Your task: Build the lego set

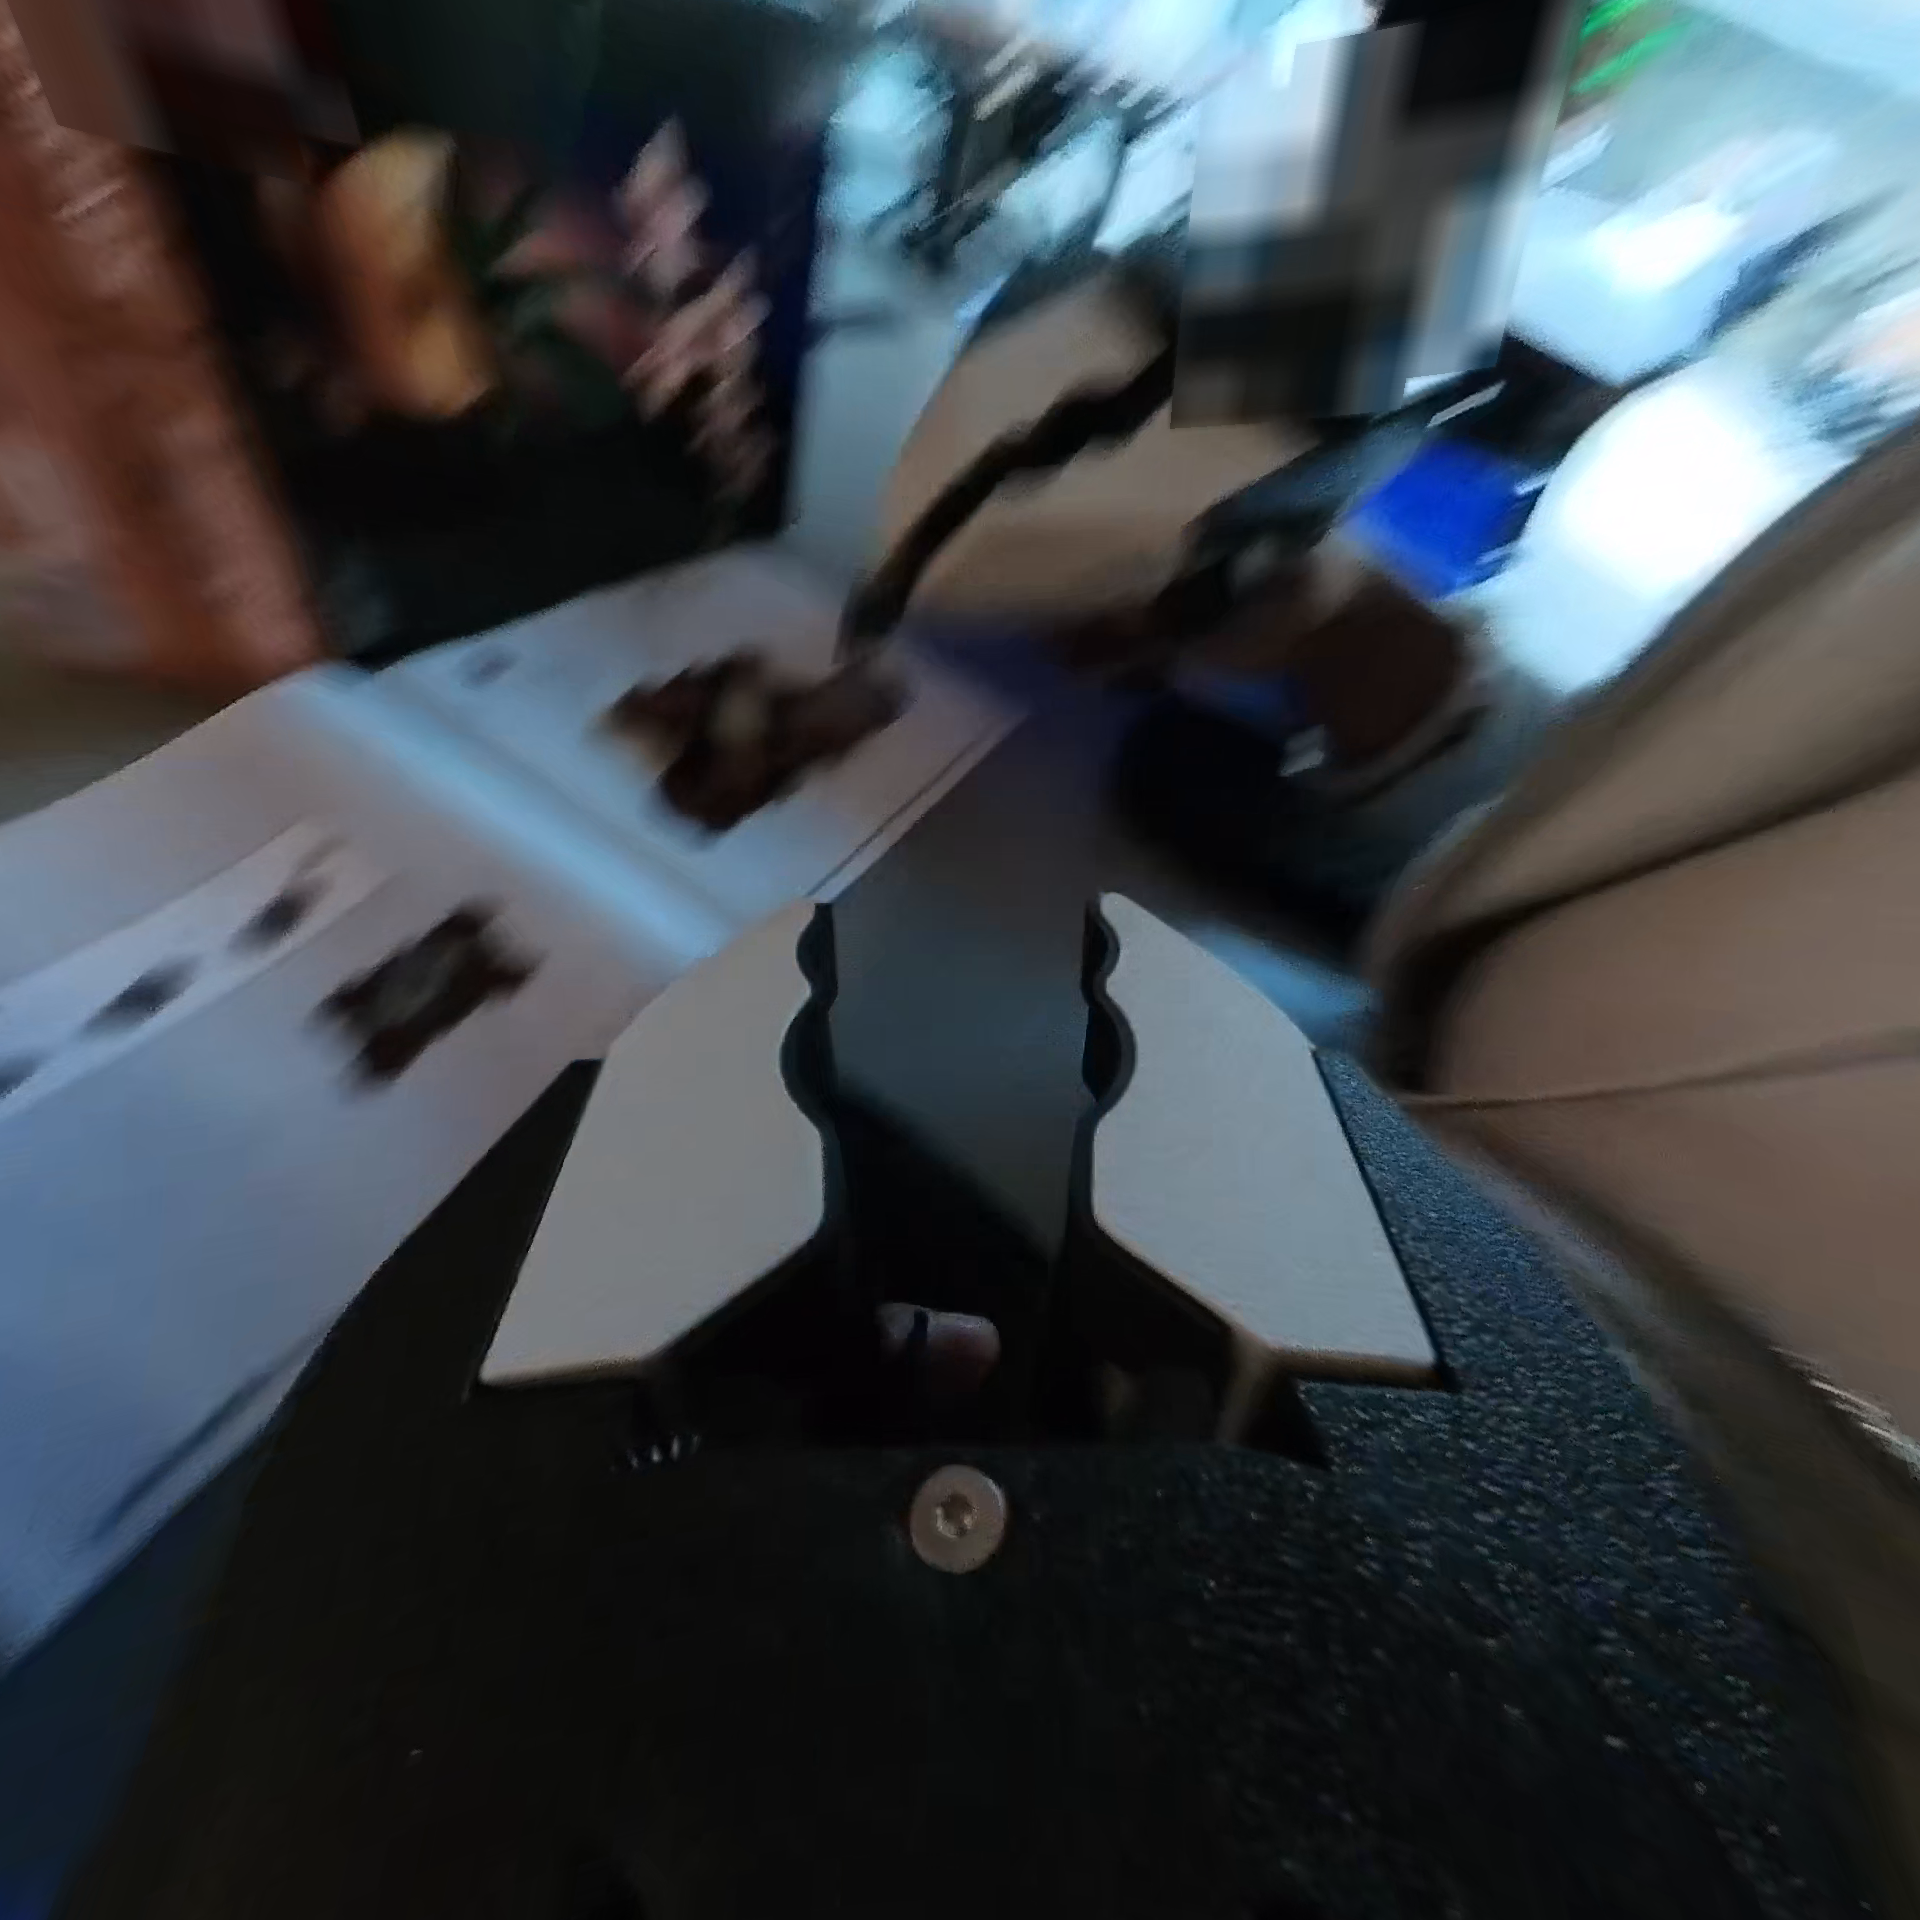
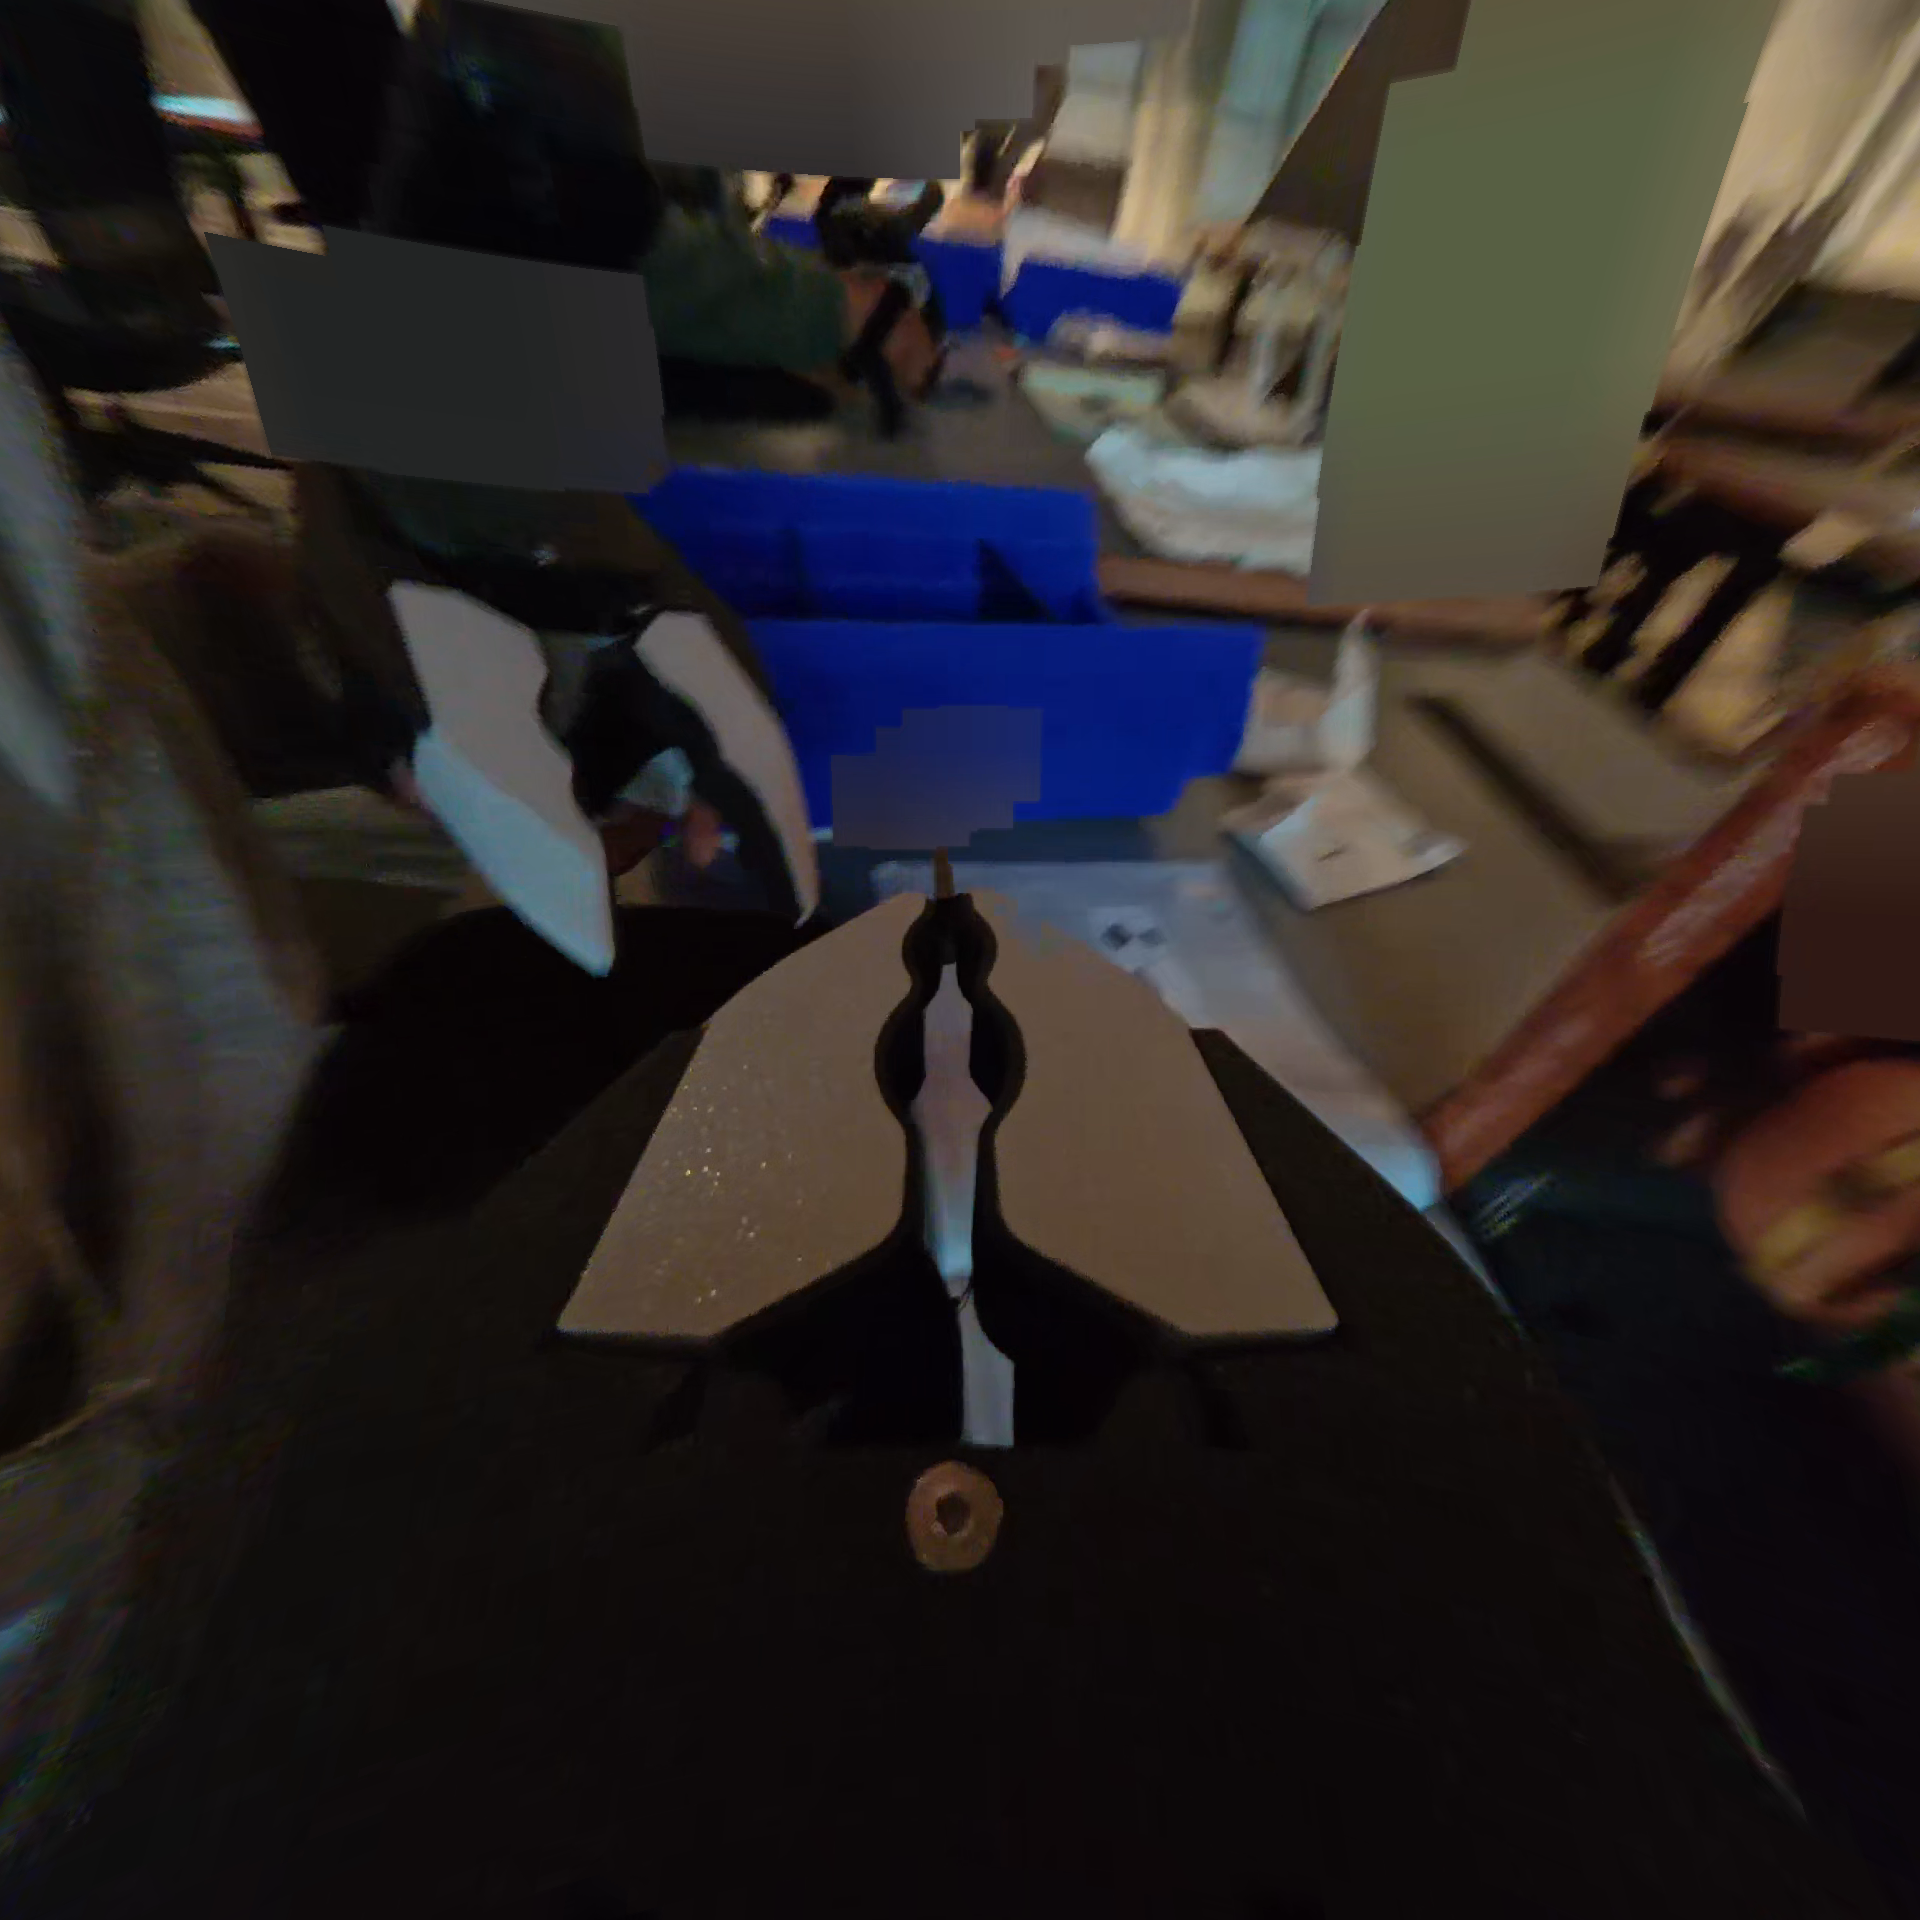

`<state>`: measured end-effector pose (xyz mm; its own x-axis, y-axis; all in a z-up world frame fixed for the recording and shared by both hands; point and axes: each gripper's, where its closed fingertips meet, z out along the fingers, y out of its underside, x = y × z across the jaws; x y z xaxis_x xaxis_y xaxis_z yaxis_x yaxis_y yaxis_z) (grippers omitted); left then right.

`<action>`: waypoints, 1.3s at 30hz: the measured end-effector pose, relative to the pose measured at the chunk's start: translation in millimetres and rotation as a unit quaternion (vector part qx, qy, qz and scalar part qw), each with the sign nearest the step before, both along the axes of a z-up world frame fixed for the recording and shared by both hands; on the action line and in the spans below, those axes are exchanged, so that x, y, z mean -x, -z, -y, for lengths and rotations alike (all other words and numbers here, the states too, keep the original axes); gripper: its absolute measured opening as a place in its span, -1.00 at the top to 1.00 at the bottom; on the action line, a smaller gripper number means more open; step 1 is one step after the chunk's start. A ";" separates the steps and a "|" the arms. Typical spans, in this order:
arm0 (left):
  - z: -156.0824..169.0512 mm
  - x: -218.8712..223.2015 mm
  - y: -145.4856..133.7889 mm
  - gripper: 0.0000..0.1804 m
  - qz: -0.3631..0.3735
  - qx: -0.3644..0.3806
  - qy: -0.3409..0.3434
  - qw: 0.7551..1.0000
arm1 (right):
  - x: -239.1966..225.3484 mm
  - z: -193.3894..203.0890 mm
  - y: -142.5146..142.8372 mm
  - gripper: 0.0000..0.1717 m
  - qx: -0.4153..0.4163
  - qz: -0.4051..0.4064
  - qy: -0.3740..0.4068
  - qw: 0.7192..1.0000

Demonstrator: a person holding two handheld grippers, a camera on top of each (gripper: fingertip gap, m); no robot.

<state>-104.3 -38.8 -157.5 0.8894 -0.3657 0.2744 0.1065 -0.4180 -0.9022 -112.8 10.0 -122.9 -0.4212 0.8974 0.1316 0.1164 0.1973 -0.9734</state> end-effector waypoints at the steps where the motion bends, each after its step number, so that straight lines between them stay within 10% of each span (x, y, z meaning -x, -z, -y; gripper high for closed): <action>1: 1.1 5.4 6.9 0.50 -0.017 0.013 -0.019 1.000 | 3.1 -1.5 -2.9 0.99 -0.013 -0.023 0.011 1.000; 11: 2.7 25.7 48.1 1.00 -0.139 0.070 -0.070 0.985 | 16.8 -18.6 18.6 0.99 -0.111 -0.062 0.107 0.986; 22: 7.2 43.3 81.3 0.98 -0.143 0.134 -0.097 0.976 | 44.4 -15.8 66.6 0.99 -0.294 0.008 0.111 0.949; 39: 8.5 35.5 91.5 0.95 -0.086 0.143 -0.068 0.984 | 80.7 -12.7 91.4 0.99 -0.317 0.034 0.069 0.945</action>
